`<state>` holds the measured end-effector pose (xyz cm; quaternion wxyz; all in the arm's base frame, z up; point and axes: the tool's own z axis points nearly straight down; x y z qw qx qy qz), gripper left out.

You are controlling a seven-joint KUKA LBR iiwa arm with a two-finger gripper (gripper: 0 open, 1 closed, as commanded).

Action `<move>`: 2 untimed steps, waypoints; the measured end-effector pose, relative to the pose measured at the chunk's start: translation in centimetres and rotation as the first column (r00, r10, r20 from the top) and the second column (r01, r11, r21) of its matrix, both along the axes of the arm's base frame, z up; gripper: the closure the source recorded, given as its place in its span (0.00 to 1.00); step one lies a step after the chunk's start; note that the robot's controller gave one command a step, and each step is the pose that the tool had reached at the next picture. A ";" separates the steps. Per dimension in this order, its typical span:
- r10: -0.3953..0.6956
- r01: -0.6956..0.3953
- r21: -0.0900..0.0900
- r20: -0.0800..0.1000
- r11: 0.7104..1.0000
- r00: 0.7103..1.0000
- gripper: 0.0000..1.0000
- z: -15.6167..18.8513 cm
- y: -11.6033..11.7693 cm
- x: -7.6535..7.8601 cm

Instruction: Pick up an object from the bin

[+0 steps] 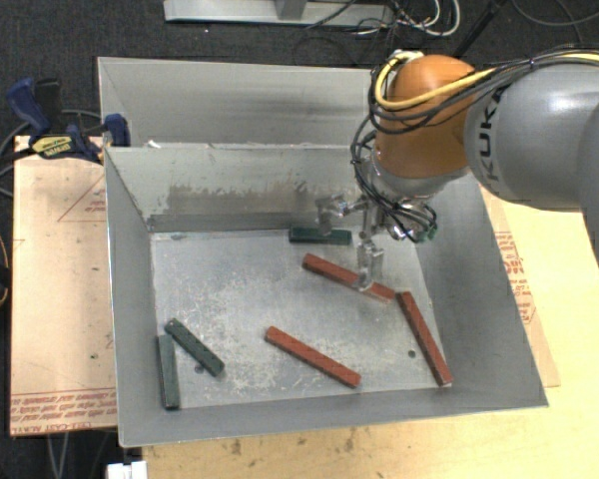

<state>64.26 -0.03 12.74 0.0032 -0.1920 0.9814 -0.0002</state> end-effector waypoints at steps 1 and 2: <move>-0.031 0.031 0.002 -0.001 1.000 1.000 0.00 -5.9 -3.3 -0.4; 0.012 -0.012 0.001 0.003 1.000 1.000 0.00 -5.5 0.5 1.2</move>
Offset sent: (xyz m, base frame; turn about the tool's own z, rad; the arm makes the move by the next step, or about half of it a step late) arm -0.0054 -0.0322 -0.0574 0.0248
